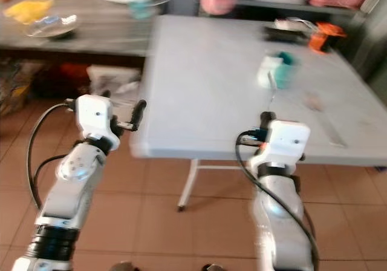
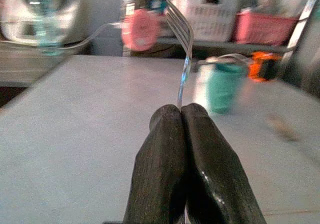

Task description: Setting the table

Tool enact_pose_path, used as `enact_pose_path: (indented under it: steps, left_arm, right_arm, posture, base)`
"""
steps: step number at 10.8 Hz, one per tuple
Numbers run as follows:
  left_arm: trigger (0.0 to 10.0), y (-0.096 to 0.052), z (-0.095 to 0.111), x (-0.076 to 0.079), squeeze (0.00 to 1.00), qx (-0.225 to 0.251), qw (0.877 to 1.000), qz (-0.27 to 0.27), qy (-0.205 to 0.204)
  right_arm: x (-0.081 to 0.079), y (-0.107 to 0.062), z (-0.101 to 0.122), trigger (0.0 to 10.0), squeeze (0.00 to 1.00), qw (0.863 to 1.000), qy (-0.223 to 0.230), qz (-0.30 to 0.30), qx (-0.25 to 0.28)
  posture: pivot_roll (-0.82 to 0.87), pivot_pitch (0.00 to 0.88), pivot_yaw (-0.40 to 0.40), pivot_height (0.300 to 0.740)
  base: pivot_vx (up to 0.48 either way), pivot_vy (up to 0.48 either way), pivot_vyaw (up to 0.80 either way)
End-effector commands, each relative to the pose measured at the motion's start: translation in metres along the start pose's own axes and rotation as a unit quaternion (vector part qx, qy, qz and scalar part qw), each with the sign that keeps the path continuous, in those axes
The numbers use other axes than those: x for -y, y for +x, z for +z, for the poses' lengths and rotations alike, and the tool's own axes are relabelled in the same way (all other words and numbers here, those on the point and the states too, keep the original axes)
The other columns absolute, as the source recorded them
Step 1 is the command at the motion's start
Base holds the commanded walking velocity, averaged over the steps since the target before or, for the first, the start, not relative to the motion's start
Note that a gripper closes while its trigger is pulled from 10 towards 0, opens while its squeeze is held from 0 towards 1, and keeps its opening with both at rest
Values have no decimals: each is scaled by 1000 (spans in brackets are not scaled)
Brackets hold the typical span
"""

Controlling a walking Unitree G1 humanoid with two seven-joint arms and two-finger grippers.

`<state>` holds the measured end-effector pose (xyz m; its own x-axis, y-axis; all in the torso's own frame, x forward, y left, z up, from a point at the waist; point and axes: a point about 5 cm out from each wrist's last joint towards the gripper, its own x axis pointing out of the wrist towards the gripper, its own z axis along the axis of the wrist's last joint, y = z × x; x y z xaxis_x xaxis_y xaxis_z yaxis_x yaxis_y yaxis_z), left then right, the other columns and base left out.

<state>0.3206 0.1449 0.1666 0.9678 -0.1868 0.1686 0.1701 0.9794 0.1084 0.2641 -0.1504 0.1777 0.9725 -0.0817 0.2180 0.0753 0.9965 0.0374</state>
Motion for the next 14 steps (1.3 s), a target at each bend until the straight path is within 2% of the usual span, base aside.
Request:
enact_pose_path:
  steps: [1,4,10,11,13,14]
  left_arm:
    - [10000,2,1,4,0,5,1000,0,0]
    - [10000,4,-1,5,0,6,1000,4,1]
    - [10000,8,-2,10,0,10,1000,-10,2]
    - [10000,7,1,10,0,20,1000,-10,16]
    - [10000,8,3,14,0,28,999,-27,9]
    - [10000,8,4,17,0,26,998,-48,-9]
  right_arm:
    - [7,1,4,10000,0,1000,-12,-7,10]
    - [7,1,4,10000,0,1000,-12,-6,11]
    - [5,-1,2,10000,0,1000,-5,-6,9]
    - [6,-1,2,10000,0,1000,-7,-7,10]
    - [9,-2,2,10000,0,1000,-11,-20,12]
    - [11,-2,2,10000,0,999,-13,-27,12]
  posture:
    - [140,120,-73,740]
    - [135,119,-69,740]
    - [130,123,-53,740]
    - [130,123,-53,740]
    - [132,124,-50,740]
    - [132,124,-50,740]
  base:
    - [0,480,0]
    - [0,480,0]
    - [0,476,519]
    - [0,0,0]
    - [0,0,0]
    - [0,0,0]
